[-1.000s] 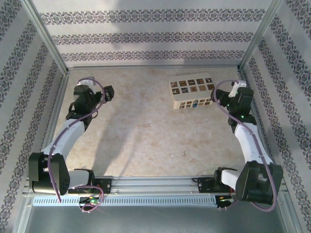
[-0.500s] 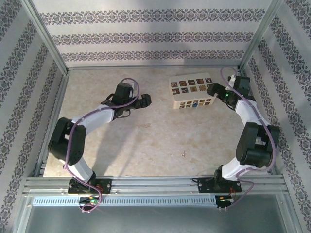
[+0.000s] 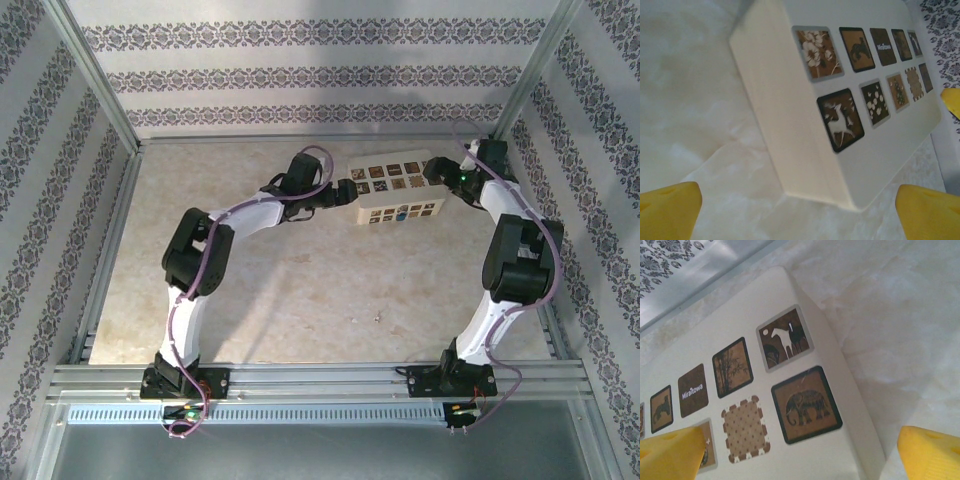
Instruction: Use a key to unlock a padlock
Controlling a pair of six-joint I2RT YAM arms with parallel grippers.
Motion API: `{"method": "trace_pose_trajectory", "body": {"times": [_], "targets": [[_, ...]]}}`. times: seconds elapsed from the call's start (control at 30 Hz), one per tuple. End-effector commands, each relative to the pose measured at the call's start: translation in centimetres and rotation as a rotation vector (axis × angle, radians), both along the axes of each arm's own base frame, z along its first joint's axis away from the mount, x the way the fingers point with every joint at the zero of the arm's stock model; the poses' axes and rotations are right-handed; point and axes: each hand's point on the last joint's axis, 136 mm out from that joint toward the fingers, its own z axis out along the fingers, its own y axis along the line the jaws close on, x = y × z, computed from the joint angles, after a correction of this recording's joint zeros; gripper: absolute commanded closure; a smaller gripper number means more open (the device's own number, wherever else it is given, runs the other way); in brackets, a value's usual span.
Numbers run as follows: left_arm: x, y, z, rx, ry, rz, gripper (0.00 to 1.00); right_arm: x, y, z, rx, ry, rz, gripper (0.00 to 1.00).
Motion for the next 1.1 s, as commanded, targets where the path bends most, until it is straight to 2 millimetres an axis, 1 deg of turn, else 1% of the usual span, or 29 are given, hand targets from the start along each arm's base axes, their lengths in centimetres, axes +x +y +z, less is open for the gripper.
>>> {"method": "trace_pose_trajectory", "body": {"times": [0.0, 0.13, 0.33, 0.63, 0.77, 0.97, 1.07], "targets": [[0.3, -2.2, 0.5, -0.043, 0.02, -0.041, 0.01, 0.9, 0.8, 0.3, 0.011, 0.001, 0.044, 0.02], [1.1, -3.5, 0.4, -0.067, 0.026, -0.057, 0.01, 1.6, 1.5, -0.1, 0.022, 0.01, 0.063, 0.02], [1.9, -5.1, -0.4, -0.112, 0.059, -0.072, 0.01, 2.3, 2.5, -0.7, 0.024, 0.03, 0.114, 0.02], [2.3, -6.4, -0.6, -0.147, 0.073, -0.103, 0.01, 2.2, 4.1, -1.6, 0.042, 0.056, 0.183, 0.01], [2.4, -6.6, -0.4, -0.147, 0.067, -0.11, 0.01, 1.6, 5.1, -1.5, 0.048, 0.061, 0.225, 0.02], [2.4, -6.0, 0.4, -0.131, 0.049, -0.117, 0.01, 0.1, 6.7, -0.9, 0.06, 0.067, 0.272, 0.02], [2.3, -5.4, 0.9, -0.123, 0.041, -0.114, 0.01, -0.7, 7.8, -0.3, 0.078, 0.061, 0.295, 0.02]]}}
